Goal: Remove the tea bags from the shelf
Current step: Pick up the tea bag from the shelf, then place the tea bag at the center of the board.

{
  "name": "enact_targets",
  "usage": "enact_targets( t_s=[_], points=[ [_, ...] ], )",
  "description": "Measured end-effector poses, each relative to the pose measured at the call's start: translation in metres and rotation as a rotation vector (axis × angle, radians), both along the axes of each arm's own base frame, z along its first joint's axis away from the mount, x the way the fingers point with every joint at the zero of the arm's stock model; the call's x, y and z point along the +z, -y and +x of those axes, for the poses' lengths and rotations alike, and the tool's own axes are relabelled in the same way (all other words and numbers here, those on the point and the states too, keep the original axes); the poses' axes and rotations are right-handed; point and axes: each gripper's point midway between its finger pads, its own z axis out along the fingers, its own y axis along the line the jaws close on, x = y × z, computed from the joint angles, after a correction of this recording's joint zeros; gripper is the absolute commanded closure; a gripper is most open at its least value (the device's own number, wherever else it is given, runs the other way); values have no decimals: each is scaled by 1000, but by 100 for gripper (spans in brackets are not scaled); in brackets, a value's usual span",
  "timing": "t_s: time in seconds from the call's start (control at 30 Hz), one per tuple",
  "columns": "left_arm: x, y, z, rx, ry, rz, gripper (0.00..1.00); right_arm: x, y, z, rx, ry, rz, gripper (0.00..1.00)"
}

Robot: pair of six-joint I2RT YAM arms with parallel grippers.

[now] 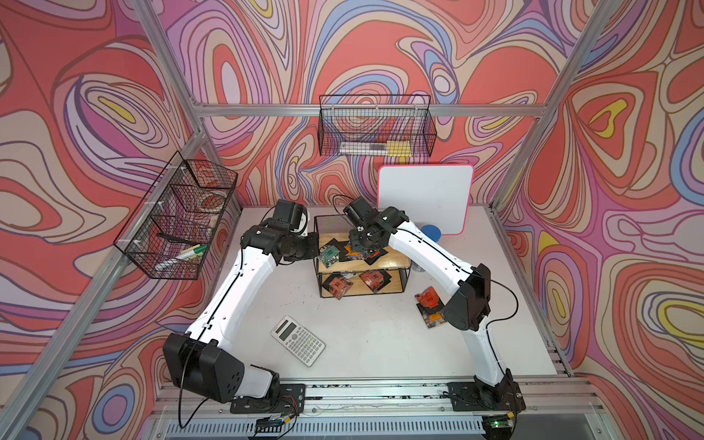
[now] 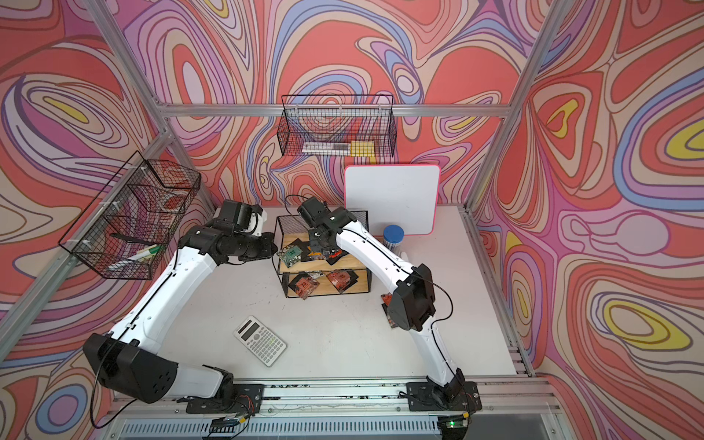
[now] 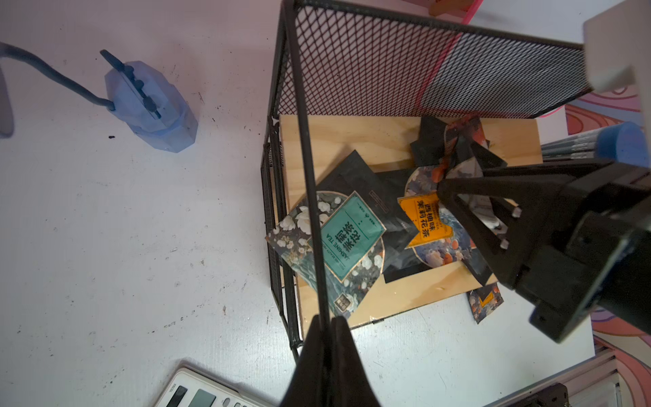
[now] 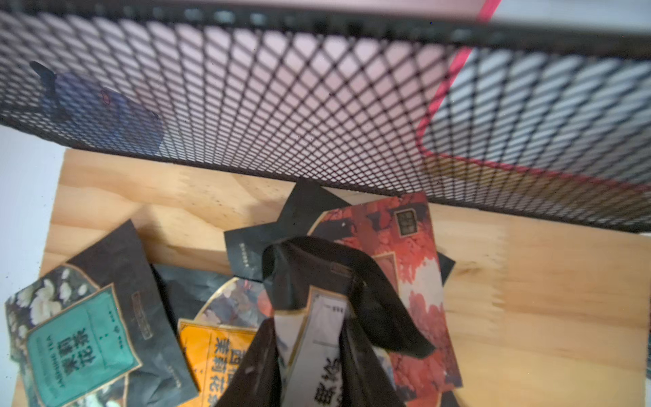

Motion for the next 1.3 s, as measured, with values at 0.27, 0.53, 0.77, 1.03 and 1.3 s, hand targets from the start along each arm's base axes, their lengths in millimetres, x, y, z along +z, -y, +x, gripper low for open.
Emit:
enact_targets(
  t_s=[0.27,0.53,0.77,1.03,1.3],
  points=[
    [0,0,0,0,0,0,100,6,4,0,-15,8,2,72],
    [0,0,0,0,0,0,100,16,10,1,-33,27,9,76],
    [0,0,0,0,0,0,100,32,15,1,-44,61,18,80],
    [0,0,0,0,0,0,100,100,49,-18,-92,204,79,84],
    [0,0,0,1,0,1,100,115,170,-49,-368,238,137,90]
  ],
)
